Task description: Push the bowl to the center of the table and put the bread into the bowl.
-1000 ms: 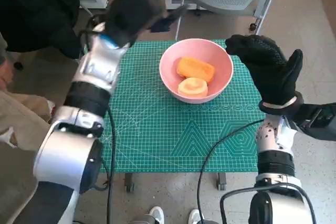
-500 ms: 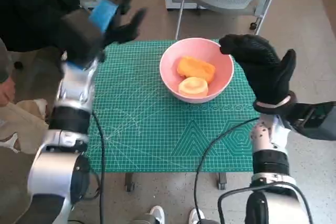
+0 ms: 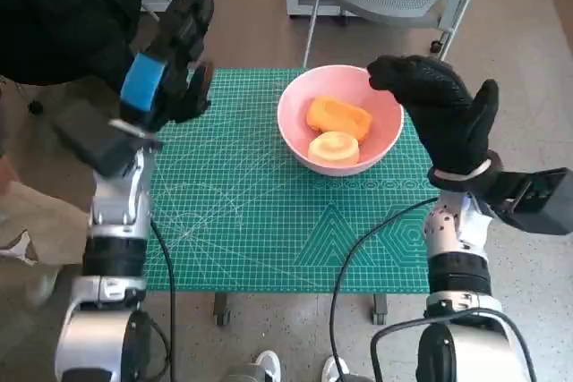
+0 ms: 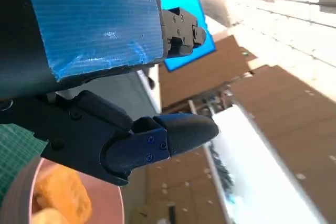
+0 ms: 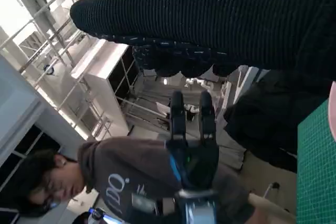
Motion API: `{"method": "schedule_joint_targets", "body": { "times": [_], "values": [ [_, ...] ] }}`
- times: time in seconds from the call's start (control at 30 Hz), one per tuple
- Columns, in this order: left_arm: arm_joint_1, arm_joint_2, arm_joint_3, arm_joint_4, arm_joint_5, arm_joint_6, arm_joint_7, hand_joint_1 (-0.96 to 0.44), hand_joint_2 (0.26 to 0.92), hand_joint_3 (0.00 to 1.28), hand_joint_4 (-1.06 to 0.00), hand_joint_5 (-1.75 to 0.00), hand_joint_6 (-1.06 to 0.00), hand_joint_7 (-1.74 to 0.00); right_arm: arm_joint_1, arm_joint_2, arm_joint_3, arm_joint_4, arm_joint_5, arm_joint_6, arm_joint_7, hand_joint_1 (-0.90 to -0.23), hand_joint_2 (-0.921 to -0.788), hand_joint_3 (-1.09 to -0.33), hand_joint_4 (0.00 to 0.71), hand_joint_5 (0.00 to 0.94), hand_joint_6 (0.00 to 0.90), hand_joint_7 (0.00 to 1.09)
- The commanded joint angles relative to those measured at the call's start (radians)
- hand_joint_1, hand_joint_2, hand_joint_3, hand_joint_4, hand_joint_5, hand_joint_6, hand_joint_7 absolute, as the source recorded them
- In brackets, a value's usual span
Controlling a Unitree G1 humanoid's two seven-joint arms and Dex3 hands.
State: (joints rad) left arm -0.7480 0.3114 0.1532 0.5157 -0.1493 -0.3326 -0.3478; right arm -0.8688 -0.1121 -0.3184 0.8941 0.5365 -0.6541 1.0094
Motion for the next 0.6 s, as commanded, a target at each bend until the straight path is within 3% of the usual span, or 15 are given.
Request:
{"method": "schedule_joint_targets", "body": {
  "times": [0.03, 0.2, 0.6],
  "values": [
    [0.081, -0.006, 0.011, -0.102, -0.028, 0.010, -0.004, -0.78, 0.921, 0.69, -0.02, 0.00, -0.11, -0.01, 0.001, -0.001, -0.001, 0.011, -0.008, 0.009, 0.004, -0.665, -0.921, -0.616, 0.168, 0.001, 0.206, 0.03],
    [0.140, -0.012, 0.009, -0.172, -0.034, 0.028, 0.004, -0.77, 0.921, 0.69, -0.02, 0.00, -0.11, -0.01, -0.002, 0.001, 0.001, 0.015, -0.014, 0.006, -0.005, -0.666, -0.921, -0.615, 0.169, 0.002, 0.211, 0.03],
    [0.257, -0.043, -0.003, -0.300, -0.028, 0.068, 0.027, -0.76, 0.921, 0.70, -0.01, 0.00, -0.10, -0.01, 0.008, 0.004, 0.022, 0.010, -0.067, -0.017, -0.078, -0.654, -0.921, -0.652, 0.174, 0.002, 0.222, 0.03]
  ]
}}
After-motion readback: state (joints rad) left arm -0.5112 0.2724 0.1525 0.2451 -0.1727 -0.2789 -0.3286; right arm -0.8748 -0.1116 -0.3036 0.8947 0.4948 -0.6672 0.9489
